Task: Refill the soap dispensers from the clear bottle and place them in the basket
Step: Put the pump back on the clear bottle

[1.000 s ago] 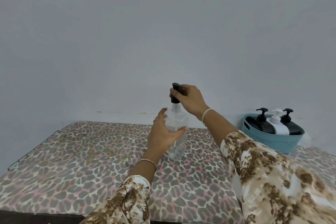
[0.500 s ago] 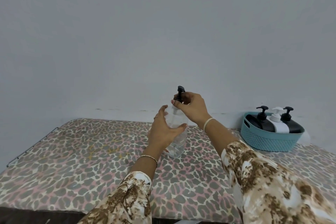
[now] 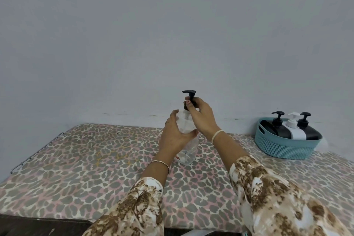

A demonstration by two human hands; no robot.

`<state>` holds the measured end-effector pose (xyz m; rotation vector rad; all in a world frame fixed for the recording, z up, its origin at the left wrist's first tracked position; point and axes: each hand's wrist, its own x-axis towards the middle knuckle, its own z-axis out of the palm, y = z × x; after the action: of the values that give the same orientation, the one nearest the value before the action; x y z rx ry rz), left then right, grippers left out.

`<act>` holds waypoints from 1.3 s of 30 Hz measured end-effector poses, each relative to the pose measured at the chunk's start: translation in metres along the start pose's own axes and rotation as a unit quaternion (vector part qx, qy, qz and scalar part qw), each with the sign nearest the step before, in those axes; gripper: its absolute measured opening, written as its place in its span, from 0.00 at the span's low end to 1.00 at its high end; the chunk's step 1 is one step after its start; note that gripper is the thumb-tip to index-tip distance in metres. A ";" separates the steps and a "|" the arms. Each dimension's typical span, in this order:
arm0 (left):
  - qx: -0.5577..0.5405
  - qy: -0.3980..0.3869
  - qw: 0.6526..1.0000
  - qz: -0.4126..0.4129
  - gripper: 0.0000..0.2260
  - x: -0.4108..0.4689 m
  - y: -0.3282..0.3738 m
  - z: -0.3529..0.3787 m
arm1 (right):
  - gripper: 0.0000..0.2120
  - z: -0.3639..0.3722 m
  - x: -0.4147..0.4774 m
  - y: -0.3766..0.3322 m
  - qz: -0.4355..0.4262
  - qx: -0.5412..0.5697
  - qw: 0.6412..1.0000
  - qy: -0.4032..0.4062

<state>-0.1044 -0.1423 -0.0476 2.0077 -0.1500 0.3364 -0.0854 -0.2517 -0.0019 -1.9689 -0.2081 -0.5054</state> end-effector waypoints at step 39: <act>-0.014 0.000 1.000 0.007 0.43 0.001 -0.003 0.000 | 0.10 -0.008 0.001 -0.003 0.068 0.136 0.983 0.100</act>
<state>-0.1030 -0.1408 -0.0501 1.9806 -0.1681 0.3422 -0.0871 -0.2575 0.0036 -1.6418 -0.0139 -0.5517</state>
